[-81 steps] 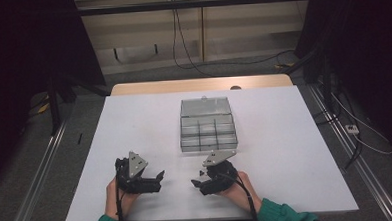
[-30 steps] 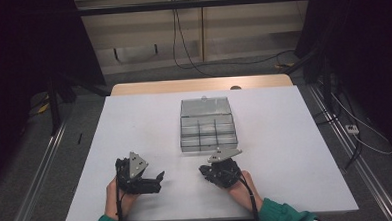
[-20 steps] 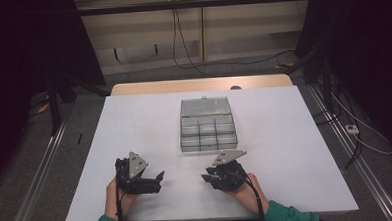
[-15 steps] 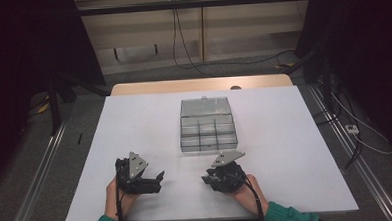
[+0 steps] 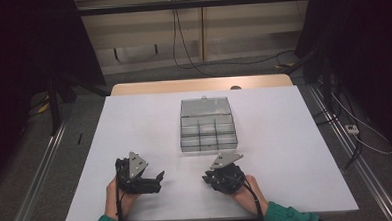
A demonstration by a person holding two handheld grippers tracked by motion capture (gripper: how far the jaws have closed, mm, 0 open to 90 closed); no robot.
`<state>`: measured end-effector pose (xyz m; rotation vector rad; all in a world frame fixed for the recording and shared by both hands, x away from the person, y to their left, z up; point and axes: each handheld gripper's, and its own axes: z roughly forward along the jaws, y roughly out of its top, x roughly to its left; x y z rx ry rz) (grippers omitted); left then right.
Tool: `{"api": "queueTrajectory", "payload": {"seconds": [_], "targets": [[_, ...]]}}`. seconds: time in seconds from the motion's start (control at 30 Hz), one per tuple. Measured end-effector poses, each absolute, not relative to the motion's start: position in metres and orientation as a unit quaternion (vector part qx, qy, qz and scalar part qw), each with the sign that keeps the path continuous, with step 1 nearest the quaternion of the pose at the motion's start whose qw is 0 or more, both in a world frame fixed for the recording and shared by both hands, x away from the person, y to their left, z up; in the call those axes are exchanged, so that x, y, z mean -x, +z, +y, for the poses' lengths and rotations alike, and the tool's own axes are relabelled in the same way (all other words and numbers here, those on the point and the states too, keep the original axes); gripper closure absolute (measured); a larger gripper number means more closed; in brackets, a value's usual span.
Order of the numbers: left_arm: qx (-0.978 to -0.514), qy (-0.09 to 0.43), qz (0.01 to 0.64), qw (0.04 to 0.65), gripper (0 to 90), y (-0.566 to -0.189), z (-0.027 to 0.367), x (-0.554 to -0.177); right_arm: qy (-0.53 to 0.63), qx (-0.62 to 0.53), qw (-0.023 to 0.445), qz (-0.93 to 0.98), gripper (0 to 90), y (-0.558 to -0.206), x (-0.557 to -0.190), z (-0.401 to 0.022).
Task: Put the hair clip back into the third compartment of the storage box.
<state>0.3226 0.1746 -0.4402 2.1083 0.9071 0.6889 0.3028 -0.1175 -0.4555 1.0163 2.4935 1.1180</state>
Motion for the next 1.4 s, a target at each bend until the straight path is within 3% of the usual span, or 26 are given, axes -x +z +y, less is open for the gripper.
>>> {"api": "queueTrajectory", "payload": {"seconds": [1.4], "targets": [[-0.819,0.267,0.351,0.367,0.6,-0.44,0.174,-0.322,0.408,-0.348,0.139,0.832,78.5,-0.438,-0.304,-0.135]]}}
